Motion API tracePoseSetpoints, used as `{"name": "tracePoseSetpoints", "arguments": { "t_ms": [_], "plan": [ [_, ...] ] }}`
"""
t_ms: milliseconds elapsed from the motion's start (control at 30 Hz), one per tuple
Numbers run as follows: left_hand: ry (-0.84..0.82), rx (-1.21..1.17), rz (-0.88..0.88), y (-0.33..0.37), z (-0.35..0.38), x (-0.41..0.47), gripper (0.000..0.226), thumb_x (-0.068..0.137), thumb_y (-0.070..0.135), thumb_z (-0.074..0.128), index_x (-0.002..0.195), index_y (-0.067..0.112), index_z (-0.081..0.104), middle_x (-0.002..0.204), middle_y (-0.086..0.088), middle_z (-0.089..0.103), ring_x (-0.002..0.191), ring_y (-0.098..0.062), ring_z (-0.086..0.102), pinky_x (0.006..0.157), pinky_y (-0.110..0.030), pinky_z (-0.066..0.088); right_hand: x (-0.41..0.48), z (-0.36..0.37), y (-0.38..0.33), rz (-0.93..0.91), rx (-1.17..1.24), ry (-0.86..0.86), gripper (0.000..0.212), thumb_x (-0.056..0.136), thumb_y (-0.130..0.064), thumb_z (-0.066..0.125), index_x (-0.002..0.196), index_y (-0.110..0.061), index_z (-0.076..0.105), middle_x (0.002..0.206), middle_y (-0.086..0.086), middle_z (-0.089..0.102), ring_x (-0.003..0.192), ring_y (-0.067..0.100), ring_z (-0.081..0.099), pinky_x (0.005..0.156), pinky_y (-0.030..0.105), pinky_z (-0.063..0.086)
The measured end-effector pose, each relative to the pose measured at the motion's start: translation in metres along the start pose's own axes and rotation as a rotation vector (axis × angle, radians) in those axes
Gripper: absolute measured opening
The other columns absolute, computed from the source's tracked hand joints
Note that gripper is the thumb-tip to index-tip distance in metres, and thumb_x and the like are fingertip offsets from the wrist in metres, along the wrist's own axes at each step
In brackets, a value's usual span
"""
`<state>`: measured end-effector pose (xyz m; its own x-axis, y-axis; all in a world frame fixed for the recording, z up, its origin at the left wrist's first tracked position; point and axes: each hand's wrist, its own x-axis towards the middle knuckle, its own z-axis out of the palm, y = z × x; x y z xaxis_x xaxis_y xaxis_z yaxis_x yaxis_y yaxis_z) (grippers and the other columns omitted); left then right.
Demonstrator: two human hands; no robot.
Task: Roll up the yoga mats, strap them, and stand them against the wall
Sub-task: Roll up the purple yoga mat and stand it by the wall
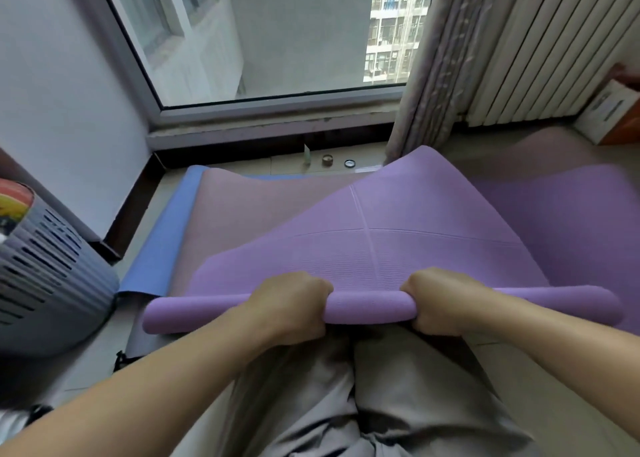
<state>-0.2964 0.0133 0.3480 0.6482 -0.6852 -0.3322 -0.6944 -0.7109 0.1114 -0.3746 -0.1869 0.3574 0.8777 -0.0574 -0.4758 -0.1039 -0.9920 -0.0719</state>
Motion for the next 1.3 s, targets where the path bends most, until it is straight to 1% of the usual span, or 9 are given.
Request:
{"name": "tracePoseSetpoints", "arguments": {
  "t_ms": [133, 267, 533, 700, 800, 933, 1100, 1233, 1300],
  "plan": [
    [0.006, -0.042, 0.059, 0.000, -0.001, -0.003, 0.028, 0.080, 0.038, 0.063, 0.101, 0.026, 0.049, 0.104, 0.004, 0.059, 0.094, -0.024, 0.056, 0.066, -0.032, 0.039, 0.005, 0.005, 0.009, -0.028, 0.153, -0.052, 0.011, 0.077, -0.019, 0.055, 0.068, -0.025, 0.051, 0.069, -0.008, 0.055, 0.072, 0.021, 0.055, 0.059, 0.026, 0.042],
    [0.280, 0.196, 0.095, 0.015, 0.018, -0.016, 0.048, 0.085, 0.051, 0.055, 0.123, 0.022, 0.048, 0.110, -0.002, 0.055, 0.100, -0.028, 0.055, 0.075, -0.038, 0.043, 0.008, 0.007, 0.011, -0.075, 0.217, -0.062, 0.004, 0.076, -0.014, 0.056, 0.077, -0.018, 0.057, 0.070, -0.002, 0.058, 0.069, 0.022, 0.055, 0.057, 0.027, 0.042],
    [0.158, 0.266, 0.045, 0.018, -0.004, -0.002, 0.017, 0.087, 0.023, 0.047, 0.103, 0.022, 0.041, 0.103, -0.003, 0.061, 0.094, -0.032, 0.059, 0.063, -0.033, 0.033, 0.006, 0.003, 0.013, -0.092, 0.285, -0.093, 0.010, 0.070, -0.017, 0.063, 0.074, -0.016, 0.054, 0.064, -0.004, 0.052, 0.058, 0.016, 0.047, 0.050, 0.027, 0.033],
    [-0.021, 0.164, 0.022, 0.018, -0.001, 0.003, 0.019, 0.085, 0.023, 0.051, 0.103, 0.026, 0.050, 0.106, 0.000, 0.062, 0.096, -0.027, 0.059, 0.067, -0.032, 0.037, -0.013, 0.034, 0.018, -0.173, 0.001, 0.465, 0.036, 0.071, -0.039, 0.057, 0.103, -0.026, 0.051, 0.099, -0.007, 0.050, 0.089, 0.018, 0.050, 0.067, 0.029, 0.043],
    [-0.066, 0.069, 0.067, 0.014, 0.003, 0.008, 0.019, 0.081, 0.024, 0.053, 0.100, 0.027, 0.050, 0.105, 0.003, 0.063, 0.095, -0.024, 0.058, 0.066, -0.029, 0.035, -0.013, 0.058, 0.021, -0.247, -0.069, 0.711, 0.045, 0.074, -0.061, 0.052, 0.090, -0.020, 0.057, 0.084, -0.001, 0.055, 0.072, 0.022, 0.053, 0.060, 0.034, 0.048],
    [-0.009, -0.032, 0.115, 0.001, 0.011, 0.008, 0.030, 0.080, 0.049, 0.062, 0.095, 0.029, 0.045, 0.105, 0.008, 0.059, 0.096, -0.019, 0.054, 0.068, -0.030, 0.039, 0.004, 0.059, 0.026, -0.279, -0.104, 0.679, 0.050, 0.077, -0.069, 0.042, 0.077, -0.020, 0.053, 0.072, -0.005, 0.055, 0.061, 0.018, 0.055, 0.049, 0.027, 0.043],
    [0.554, 0.168, 0.296, -0.005, 0.039, 0.008, 0.058, 0.076, 0.070, 0.040, 0.110, 0.025, 0.054, 0.099, 0.000, 0.058, 0.084, -0.023, 0.057, 0.066, -0.033, 0.049, 0.012, 0.039, 0.027, -0.287, 0.084, 0.373, 0.057, 0.076, -0.077, 0.032, 0.093, -0.024, 0.043, 0.097, -0.006, 0.056, 0.087, 0.019, 0.053, 0.070, 0.033, 0.037],
    [0.507, 0.174, 0.298, 0.004, 0.038, 0.019, 0.053, 0.081, 0.065, 0.033, 0.082, 0.020, 0.062, 0.074, -0.002, 0.057, 0.058, -0.024, 0.058, 0.046, -0.029, 0.045, 0.015, 0.027, 0.025, -0.245, 0.100, 0.264, 0.052, 0.080, -0.074, 0.045, 0.095, -0.024, 0.047, 0.095, -0.008, 0.053, 0.084, 0.015, 0.047, 0.075, 0.034, 0.041],
    [0.447, 0.185, 0.266, 0.006, 0.031, 0.019, 0.057, 0.082, 0.066, 0.029, 0.082, 0.020, 0.062, 0.076, 0.000, 0.056, 0.062, -0.022, 0.060, 0.046, -0.029, 0.043, 0.012, 0.037, 0.026, -0.255, 0.026, 0.461, 0.058, 0.075, -0.077, 0.044, 0.097, -0.024, 0.052, 0.095, -0.007, 0.055, 0.087, 0.017, 0.050, 0.078, 0.034, 0.043]
  ]
}}
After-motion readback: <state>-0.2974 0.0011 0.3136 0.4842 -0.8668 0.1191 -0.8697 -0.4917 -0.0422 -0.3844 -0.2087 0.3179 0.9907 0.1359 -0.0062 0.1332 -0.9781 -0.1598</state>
